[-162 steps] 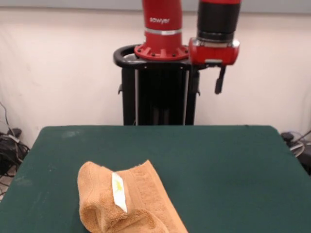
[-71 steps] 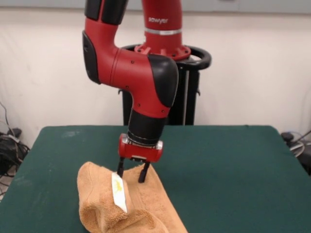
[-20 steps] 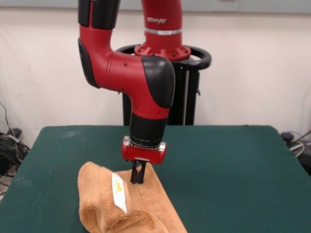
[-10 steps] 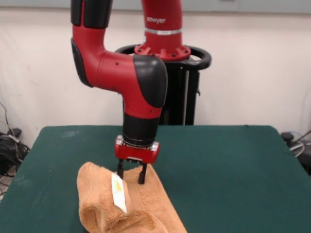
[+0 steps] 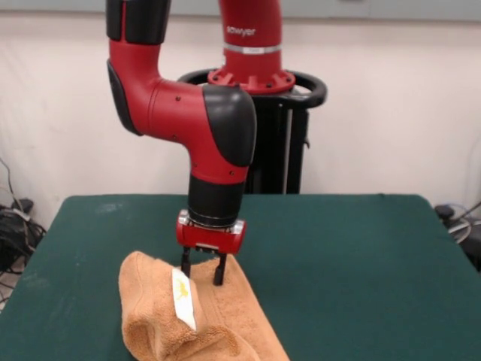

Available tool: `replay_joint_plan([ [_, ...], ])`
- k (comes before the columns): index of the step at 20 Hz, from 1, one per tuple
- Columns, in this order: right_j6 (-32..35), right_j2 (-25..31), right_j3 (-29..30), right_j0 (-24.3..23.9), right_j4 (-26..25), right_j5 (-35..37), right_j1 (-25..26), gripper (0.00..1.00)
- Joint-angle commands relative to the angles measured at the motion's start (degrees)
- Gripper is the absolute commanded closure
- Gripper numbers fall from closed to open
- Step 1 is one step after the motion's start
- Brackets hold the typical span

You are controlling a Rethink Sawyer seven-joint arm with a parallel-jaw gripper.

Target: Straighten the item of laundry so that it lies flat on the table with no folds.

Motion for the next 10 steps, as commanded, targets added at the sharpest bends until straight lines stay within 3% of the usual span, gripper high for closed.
replay_joint_plan([
  [1,12.03,12.24,-3.38,-1.67,4.61,1.26,14.98,0.0],
  [10,11.38,14.48,-5.71,-4.18,3.9,-0.48,19.38,0.0],
])
